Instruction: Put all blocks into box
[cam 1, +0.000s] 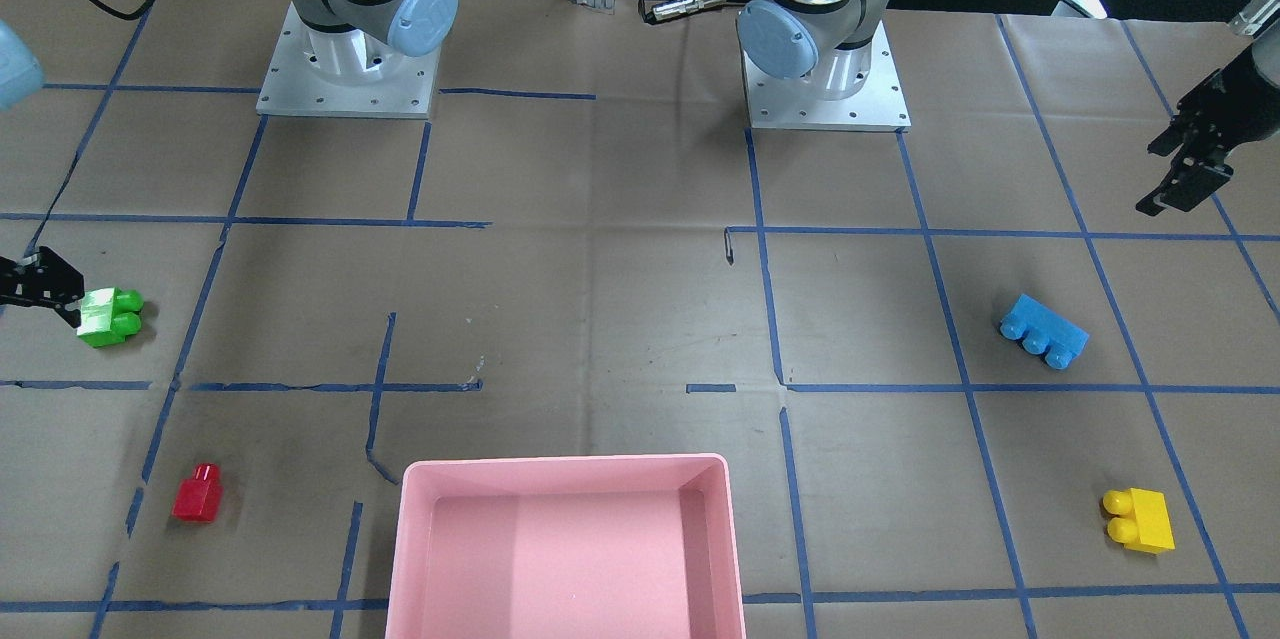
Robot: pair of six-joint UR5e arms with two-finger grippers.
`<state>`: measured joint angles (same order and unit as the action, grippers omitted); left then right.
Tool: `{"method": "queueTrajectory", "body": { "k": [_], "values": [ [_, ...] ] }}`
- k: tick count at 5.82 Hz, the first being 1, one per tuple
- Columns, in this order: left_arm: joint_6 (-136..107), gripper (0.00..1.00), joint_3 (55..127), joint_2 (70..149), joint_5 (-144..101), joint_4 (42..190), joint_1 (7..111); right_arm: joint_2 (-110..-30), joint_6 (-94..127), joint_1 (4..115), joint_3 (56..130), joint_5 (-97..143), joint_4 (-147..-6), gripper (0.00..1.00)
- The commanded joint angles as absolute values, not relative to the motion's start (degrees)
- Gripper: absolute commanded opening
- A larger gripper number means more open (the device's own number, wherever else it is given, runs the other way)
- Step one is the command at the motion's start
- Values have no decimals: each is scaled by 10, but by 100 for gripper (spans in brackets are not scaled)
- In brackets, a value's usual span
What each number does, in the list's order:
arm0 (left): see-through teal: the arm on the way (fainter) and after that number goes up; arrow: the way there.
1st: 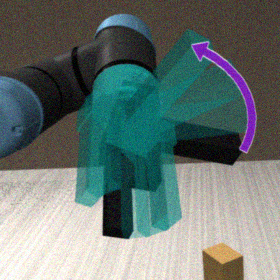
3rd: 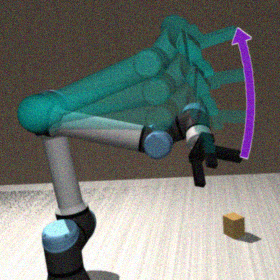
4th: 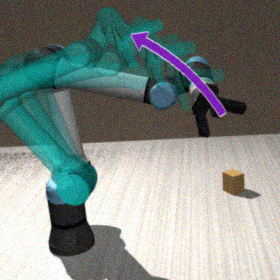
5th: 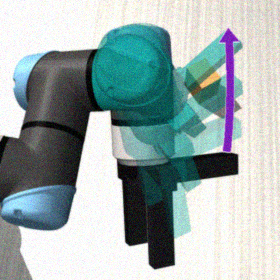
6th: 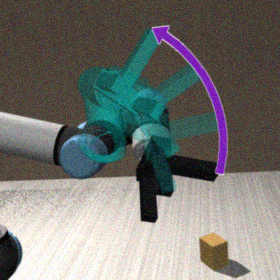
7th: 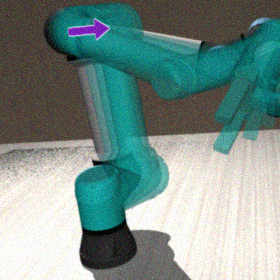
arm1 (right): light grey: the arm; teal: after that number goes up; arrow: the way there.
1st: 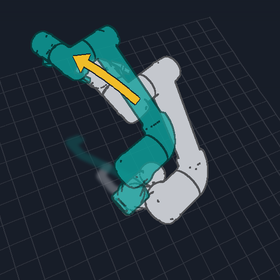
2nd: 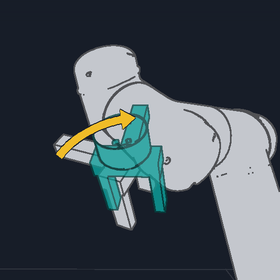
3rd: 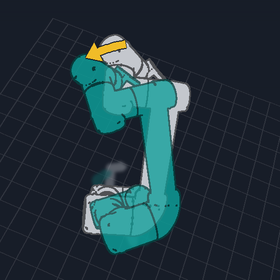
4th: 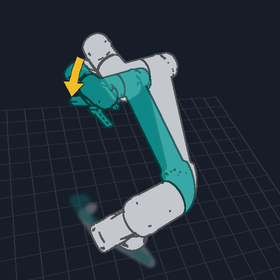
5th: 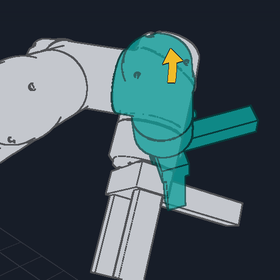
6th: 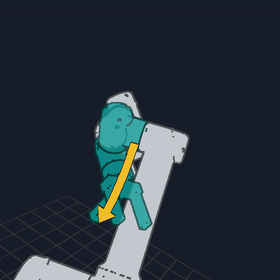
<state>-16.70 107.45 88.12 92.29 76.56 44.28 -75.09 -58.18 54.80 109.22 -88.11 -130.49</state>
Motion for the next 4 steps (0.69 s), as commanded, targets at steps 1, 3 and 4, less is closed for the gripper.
{"method": "queueTrajectory", "body": {
  "k": [1, 3, 4],
  "values": [
    [-170, 98, 1118, 917, 918, 668, 442, -737, -586, 534, 1140, -877, -1342, 100],
    [-176, 99, 1122, 995, 897, 580, 446, -742, -562, 530, 1175, -882, -1345, 100],
    [-194, 99, 1122, 1014, 885, 550, 450, -737, -562, 520, 1177, -881, -1353, 100]
  ]
}}
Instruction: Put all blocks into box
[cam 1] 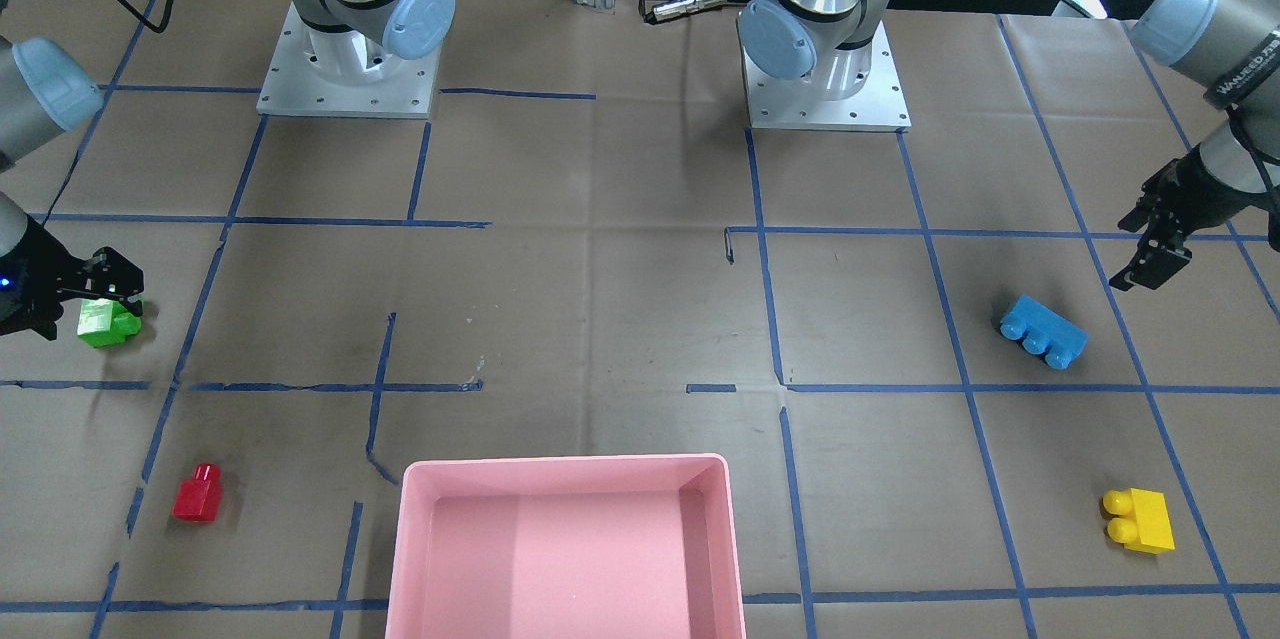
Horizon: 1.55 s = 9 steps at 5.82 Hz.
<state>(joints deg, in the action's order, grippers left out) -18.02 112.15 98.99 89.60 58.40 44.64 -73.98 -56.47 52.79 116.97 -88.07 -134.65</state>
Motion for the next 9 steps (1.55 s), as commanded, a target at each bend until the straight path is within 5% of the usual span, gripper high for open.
{"method": "queueTrajectory", "body": {
  "k": [1, 6, 9],
  "values": [
    [-200, 99, 1121, 1029, 877, 539, 451, -733, -563, 516, 1179, -880, -1356, 100],
    [-251, 99, 1125, 1123, 866, 410, 513, -714, -563, 508, 1180, -877, -1371, 99],
    [-229, 99, 1153, 1082, 872, 414, 503, -707, -563, 509, 1181, -875, -1379, 92]
  ]
}}
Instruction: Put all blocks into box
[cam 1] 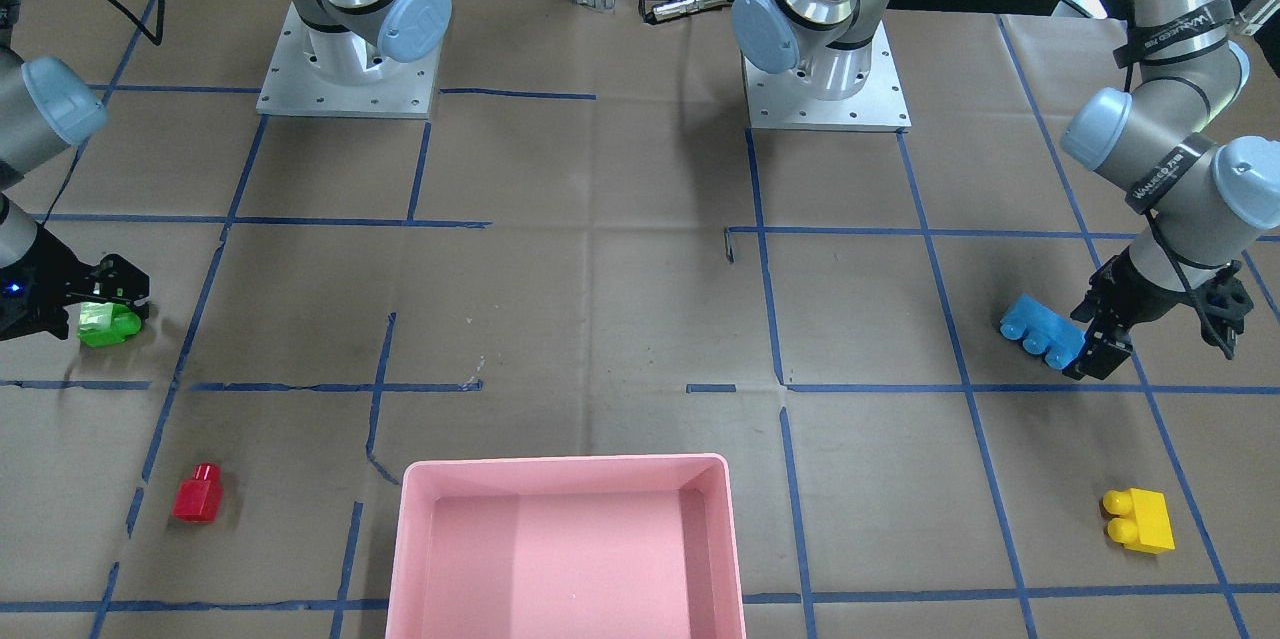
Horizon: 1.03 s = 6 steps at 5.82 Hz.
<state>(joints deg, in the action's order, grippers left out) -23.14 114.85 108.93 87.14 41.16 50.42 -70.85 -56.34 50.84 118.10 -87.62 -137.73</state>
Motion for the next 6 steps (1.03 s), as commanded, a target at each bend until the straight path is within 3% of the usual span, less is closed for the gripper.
{"method": "queueTrajectory", "body": {
  "k": [1, 3, 4, 6],
  "values": [
    [-229, 99, 1164, 1083, 871, 415, 503, -708, -564, 509, 1183, -875, -1387, 68],
    [-228, 99, 1182, 1090, 870, 412, 503, -710, -563, 509, 1193, -874, -1404, 33],
    [-226, 99, 1182, 1092, 870, 410, 500, -714, -565, 509, 1188, -878, -1404, 22],
    [-200, 99, 1183, 1095, 870, 410, 481, -729, -564, 509, 1183, -883, -1398, 23]
  ]
}}
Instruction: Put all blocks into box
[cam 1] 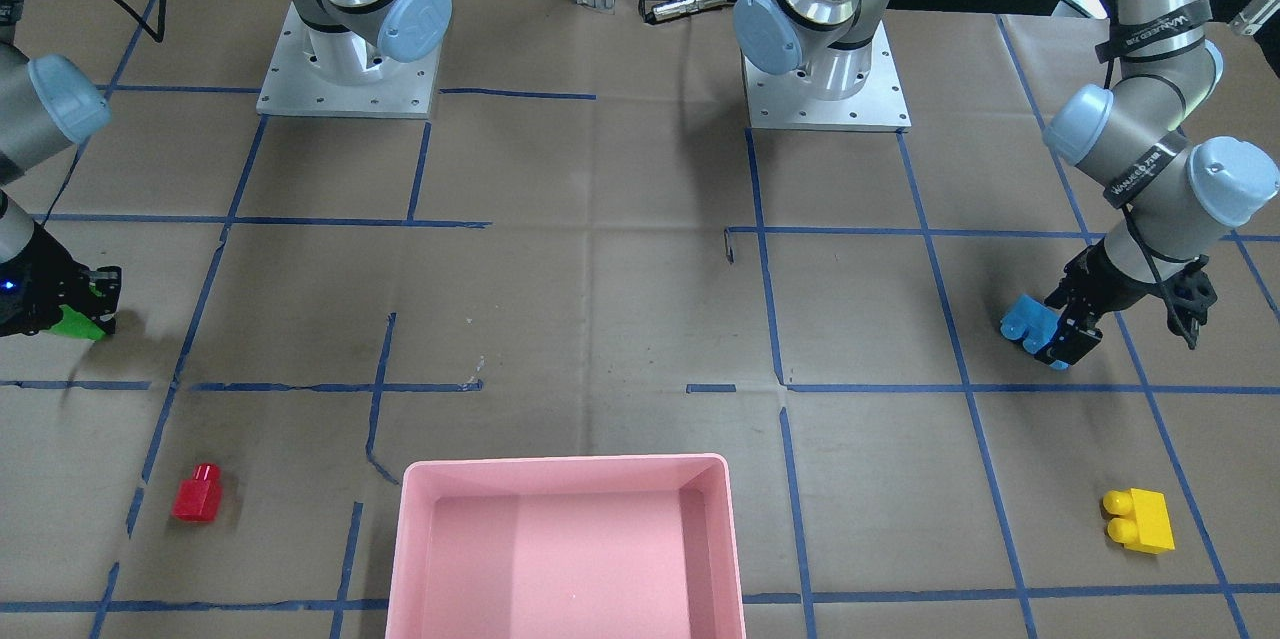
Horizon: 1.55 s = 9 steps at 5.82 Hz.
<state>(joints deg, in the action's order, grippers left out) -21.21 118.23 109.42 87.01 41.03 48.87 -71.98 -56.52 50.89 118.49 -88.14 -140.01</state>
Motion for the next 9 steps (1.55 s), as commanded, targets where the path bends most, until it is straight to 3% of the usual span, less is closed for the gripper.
{"method": "queueTrajectory", "body": {
  "k": [1, 3, 7, 8, 9],
  "values": [
    [-202, 99, 1183, 1096, 870, 410, 481, -736, -561, 509, 1179, -884, -1397, 23],
    [-207, 99, 1184, 1100, 867, 410, 482, -757, -558, 517, 1135, -889, -1331, 22],
    [-207, 96, 1176, 1114, 863, 396, 483, -785, -398, 644, 934, -826, -1159, 22],
    [-207, 83, 1178, 1113, 858, 396, 483, -781, -341, 696, 901, -786, -1160, 22],
    [-207, 59, 1179, 1107, 822, 403, 483, -755, -244, 759, 857, -719, -1161, 23]
  ]
}}
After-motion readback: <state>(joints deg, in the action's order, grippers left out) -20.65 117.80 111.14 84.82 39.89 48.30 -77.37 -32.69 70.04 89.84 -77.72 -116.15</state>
